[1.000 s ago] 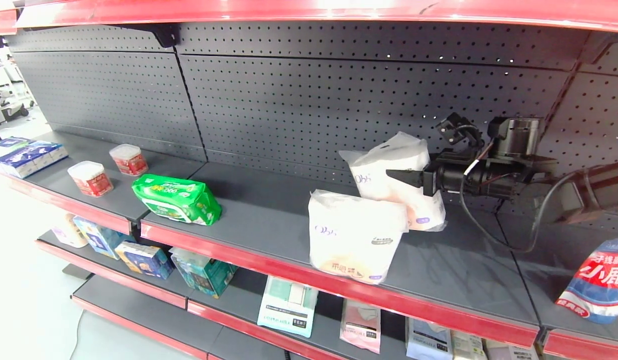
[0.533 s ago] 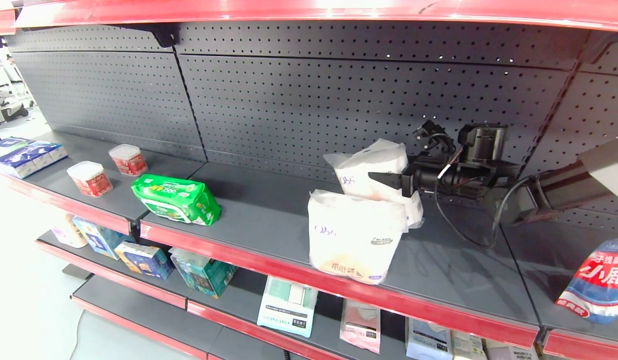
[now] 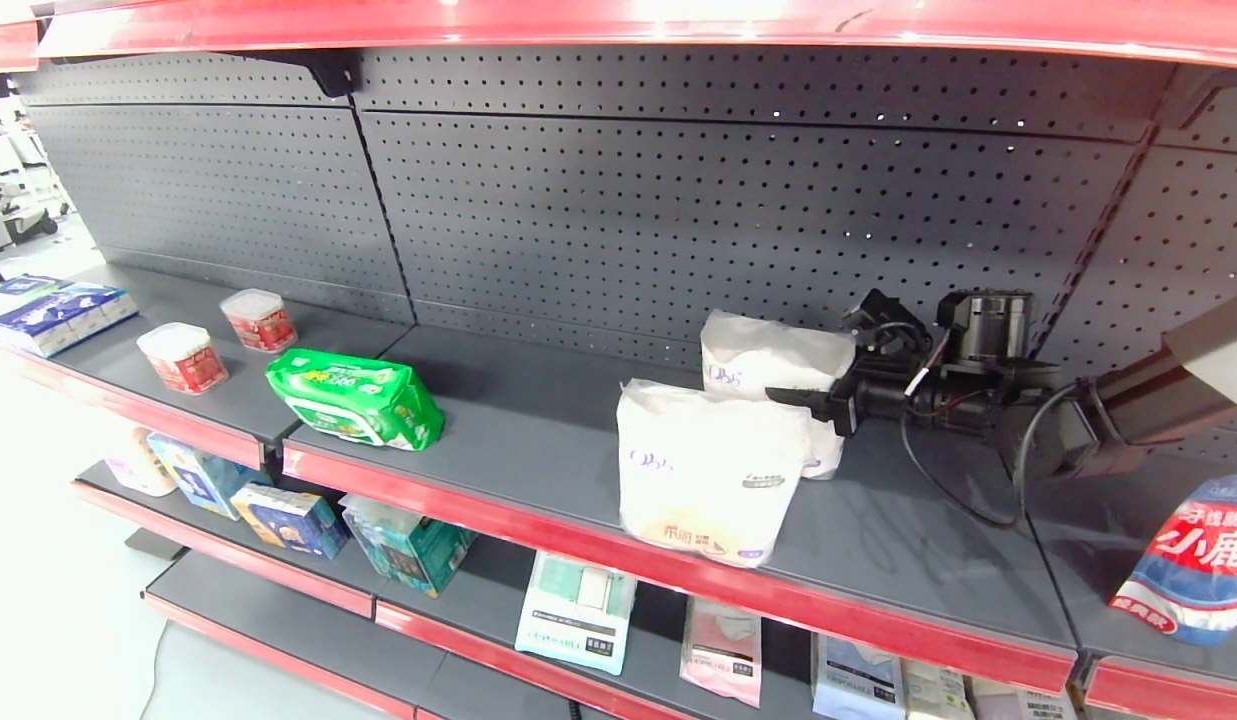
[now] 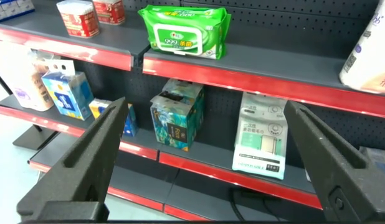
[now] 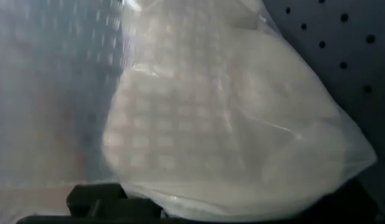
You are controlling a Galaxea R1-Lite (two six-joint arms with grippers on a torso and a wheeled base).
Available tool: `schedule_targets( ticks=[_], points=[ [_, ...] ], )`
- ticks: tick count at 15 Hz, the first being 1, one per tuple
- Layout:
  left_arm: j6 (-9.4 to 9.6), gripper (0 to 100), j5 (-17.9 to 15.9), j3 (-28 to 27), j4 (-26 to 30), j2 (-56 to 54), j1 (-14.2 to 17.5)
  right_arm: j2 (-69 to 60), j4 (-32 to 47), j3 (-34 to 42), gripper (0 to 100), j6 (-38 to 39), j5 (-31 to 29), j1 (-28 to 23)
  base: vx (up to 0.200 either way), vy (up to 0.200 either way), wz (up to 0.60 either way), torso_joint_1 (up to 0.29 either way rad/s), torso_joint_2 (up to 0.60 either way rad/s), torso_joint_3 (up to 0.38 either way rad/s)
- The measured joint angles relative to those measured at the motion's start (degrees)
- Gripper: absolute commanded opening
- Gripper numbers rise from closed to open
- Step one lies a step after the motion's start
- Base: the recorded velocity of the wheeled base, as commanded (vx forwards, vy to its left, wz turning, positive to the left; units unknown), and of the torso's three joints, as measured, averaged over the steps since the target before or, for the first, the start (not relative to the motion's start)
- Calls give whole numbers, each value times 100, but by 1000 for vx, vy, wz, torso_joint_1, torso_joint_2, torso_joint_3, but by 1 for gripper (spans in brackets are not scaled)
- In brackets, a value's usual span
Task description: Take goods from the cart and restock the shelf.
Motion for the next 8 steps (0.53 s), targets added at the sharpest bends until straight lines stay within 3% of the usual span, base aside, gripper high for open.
schedule_targets(
  ticks=[8],
  points=[
    [2,100,0,0,0,0,2,85,-9,59,0,-445,731,-328,0,0,0,0,0,0]
  ],
)
